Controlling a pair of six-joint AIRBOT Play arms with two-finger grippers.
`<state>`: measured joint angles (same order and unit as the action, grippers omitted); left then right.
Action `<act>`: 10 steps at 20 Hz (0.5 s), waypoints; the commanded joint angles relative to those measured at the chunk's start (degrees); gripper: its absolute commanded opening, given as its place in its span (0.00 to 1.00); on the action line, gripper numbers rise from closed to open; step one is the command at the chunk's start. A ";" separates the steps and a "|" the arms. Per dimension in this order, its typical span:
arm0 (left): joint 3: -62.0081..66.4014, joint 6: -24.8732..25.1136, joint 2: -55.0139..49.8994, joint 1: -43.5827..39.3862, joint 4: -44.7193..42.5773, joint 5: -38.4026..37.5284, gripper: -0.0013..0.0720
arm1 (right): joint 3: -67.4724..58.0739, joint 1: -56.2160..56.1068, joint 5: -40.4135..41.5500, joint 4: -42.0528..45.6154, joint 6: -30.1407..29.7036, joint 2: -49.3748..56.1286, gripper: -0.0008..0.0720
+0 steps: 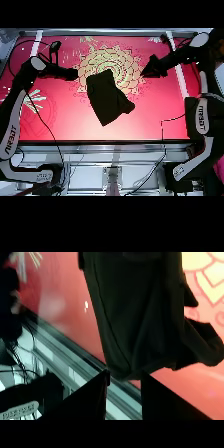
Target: Fold the clothes and pants, and hang the long-sleeved shirts on hangers.
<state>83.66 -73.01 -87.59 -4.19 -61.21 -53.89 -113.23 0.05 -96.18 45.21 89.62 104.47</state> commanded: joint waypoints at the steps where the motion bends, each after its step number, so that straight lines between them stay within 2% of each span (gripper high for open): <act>1: 0.02 1.51 0.92 0.00 0.20 0.55 0.03 | 0.04 -4.96 -1.31 4.15 0.63 6.08 0.34; 2: 0.02 1.51 0.94 0.00 0.22 0.31 0.04 | 0.00 -6.08 2.14 4.52 0.13 7.19 0.35; 4: 0.02 1.51 0.94 0.00 0.24 0.11 0.03 | 0.00 -7.91 15.43 4.50 -2.73 8.46 0.36; 5: 0.02 1.51 0.94 -0.04 0.31 0.04 0.03 | 0.00 -8.72 23.17 4.46 -2.62 8.94 0.42; 6: 0.02 1.49 0.94 -0.04 0.44 -0.26 0.04 | 0.02 -9.57 29.79 4.07 -1.73 9.55 0.63; 7: 0.02 1.49 0.96 -0.04 0.42 -0.79 0.03 | 0.00 -10.54 33.97 3.65 -0.09 10.23 0.69; 10: 0.02 1.51 0.96 -0.04 0.42 -2.27 0.03 | 0.02 -14.08 37.44 3.34 0.28 12.26 0.70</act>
<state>83.66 -71.55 -86.67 -4.19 -60.84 -54.85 -113.19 -10.94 -67.90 48.53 89.19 114.69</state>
